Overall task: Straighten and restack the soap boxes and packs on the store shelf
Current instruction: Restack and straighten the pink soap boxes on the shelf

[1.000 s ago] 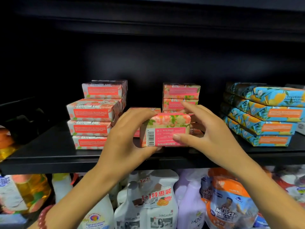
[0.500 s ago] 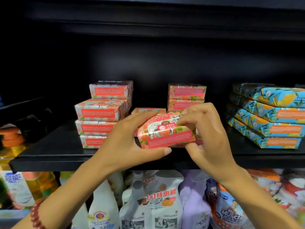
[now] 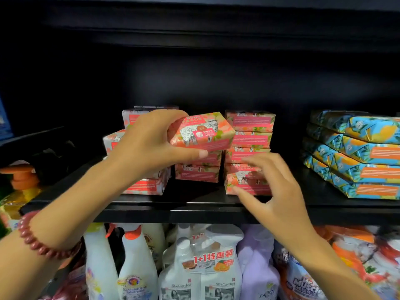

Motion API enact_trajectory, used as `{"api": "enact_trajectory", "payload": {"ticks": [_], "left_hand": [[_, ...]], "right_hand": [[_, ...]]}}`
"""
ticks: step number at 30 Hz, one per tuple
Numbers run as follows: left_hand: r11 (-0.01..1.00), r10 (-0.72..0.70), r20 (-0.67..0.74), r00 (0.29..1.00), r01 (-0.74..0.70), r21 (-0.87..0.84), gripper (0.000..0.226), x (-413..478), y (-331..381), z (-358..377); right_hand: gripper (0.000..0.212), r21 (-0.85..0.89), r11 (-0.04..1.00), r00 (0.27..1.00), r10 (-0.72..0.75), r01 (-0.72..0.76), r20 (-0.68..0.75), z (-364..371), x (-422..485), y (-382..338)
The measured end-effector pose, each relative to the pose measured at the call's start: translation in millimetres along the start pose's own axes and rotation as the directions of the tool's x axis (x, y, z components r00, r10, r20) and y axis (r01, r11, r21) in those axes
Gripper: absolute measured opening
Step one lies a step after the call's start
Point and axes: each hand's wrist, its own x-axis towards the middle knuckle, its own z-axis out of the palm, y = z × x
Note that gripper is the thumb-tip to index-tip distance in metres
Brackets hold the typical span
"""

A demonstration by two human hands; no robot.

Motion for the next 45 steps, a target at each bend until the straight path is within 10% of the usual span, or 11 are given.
{"api": "enact_trajectory", "payload": {"ticks": [7, 24, 29, 45], "left_hand": [[0.956, 0.033, 0.083, 0.996, -0.056, 0.287, 0.069, 22, -18, 10], [0.916, -0.013, 0.272, 0.962, -0.097, 0.389, 0.059, 43, -25, 20], [0.896, 0.077, 0.184, 0.98, -0.149, 0.419, 0.018, 39, -22, 26], [0.691, 0.048, 0.013, 0.999, -0.042, 0.721, 0.019, 29, -8, 52]], "right_hand": [[0.033, -0.101, 0.995, 0.935, 0.012, 0.026, 0.356, 12, -18, 9], [0.031, -0.146, 0.987, 0.918, -0.009, 0.072, 0.396, 13, -18, 11], [0.031, -0.157, 0.985, 0.919, -0.005, 0.073, 0.395, 13, -19, 10], [0.03, -0.172, 0.983, 0.926, 0.011, 0.059, 0.378, 13, -21, 6]]}}
